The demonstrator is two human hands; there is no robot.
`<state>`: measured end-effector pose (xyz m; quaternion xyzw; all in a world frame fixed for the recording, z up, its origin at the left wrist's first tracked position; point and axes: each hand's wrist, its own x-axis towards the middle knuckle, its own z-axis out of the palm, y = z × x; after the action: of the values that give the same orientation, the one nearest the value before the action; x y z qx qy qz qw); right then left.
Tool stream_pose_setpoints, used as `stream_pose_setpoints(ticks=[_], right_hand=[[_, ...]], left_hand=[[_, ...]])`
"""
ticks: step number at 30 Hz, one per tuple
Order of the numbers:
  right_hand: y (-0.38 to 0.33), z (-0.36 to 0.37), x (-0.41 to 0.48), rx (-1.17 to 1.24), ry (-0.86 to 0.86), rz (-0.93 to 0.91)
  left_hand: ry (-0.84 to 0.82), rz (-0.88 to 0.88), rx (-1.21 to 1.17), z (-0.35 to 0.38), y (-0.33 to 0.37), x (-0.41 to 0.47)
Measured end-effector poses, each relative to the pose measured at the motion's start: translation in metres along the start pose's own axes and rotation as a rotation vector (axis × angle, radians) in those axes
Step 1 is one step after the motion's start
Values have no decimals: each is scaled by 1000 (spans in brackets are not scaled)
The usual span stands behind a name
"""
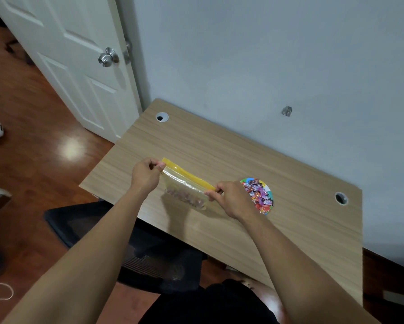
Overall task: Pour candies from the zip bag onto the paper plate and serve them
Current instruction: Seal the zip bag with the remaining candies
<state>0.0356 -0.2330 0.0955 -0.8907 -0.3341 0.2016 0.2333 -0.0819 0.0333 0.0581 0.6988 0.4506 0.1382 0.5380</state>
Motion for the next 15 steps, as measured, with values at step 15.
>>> stream_pose_setpoints(ticks=[15], right_hand=[[-11, 34, 42, -71, -48, 54]], left_hand=[[-45, 108, 110, -23, -10, 34]])
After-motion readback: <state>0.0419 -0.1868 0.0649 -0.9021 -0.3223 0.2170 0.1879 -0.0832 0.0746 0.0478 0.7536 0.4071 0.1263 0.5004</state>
